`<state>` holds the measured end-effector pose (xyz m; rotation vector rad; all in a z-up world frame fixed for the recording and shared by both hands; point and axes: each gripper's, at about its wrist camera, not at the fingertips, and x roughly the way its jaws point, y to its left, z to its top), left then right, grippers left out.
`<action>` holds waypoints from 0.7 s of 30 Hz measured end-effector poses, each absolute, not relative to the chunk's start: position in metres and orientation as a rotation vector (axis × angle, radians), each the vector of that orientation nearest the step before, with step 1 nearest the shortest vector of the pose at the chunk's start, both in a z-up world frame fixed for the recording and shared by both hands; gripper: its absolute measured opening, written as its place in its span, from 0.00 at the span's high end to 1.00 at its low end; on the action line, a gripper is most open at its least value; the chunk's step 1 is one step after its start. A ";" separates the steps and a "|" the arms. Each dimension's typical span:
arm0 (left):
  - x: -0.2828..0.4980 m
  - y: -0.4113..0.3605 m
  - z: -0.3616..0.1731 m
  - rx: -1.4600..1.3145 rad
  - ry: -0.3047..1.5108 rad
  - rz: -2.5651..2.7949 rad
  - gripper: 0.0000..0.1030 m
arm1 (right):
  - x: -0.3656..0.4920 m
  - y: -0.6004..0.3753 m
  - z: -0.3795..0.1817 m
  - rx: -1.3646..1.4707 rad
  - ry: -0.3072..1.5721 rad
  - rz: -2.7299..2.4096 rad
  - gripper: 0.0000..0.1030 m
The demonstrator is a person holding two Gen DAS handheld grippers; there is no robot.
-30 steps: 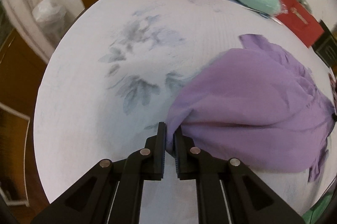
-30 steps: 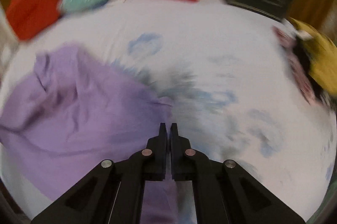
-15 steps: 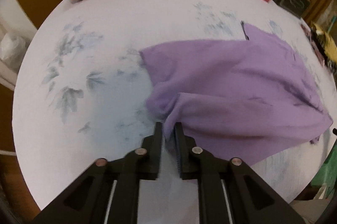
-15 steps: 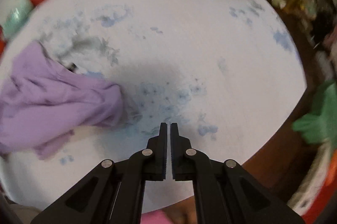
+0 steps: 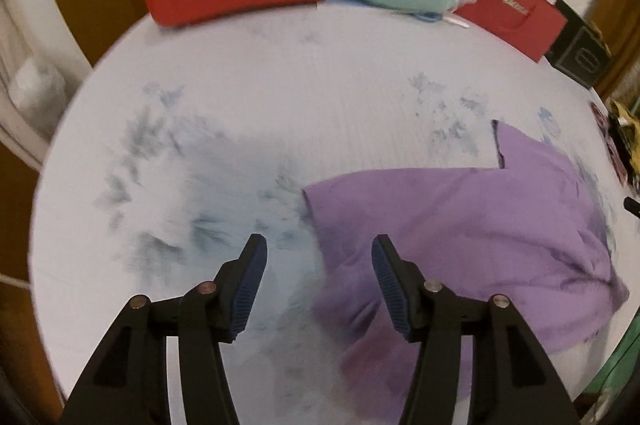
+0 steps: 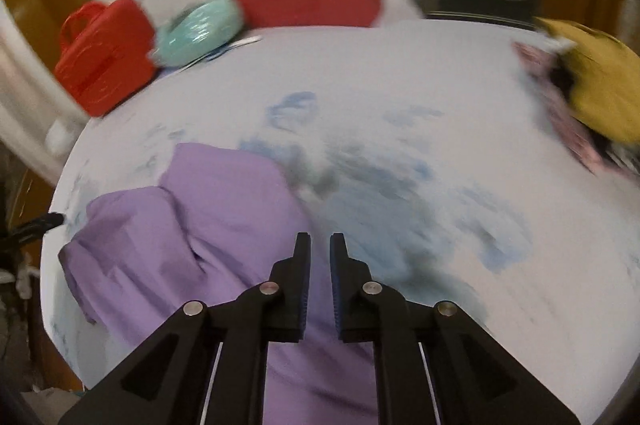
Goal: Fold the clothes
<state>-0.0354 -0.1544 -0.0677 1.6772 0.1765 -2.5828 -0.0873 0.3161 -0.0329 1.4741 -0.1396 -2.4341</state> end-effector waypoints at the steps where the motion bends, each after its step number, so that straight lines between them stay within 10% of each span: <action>1: -0.037 -0.153 -0.072 1.683 0.198 -2.572 0.46 | -0.095 0.309 -0.037 1.478 -0.130 -2.415 0.88; 4: -0.044 -0.149 -0.085 1.705 0.242 -2.544 0.46 | -0.114 0.287 -0.047 1.507 -0.073 -2.356 0.68; 10: -0.051 -0.142 -0.100 1.739 0.260 -2.512 0.46 | -0.139 0.259 -0.072 1.547 0.035 -2.271 0.64; 14: -0.052 -0.133 -0.108 1.760 0.253 -2.512 0.44 | -0.153 0.247 -0.080 1.551 0.093 -2.227 0.27; 18: -0.052 -0.118 -0.109 1.752 0.164 -2.519 0.44 | -0.161 0.235 -0.093 1.578 0.164 -2.175 0.25; 21: -0.050 -0.106 -0.108 1.732 0.112 -2.513 0.67 | -0.157 0.224 -0.099 1.596 0.244 -2.148 0.45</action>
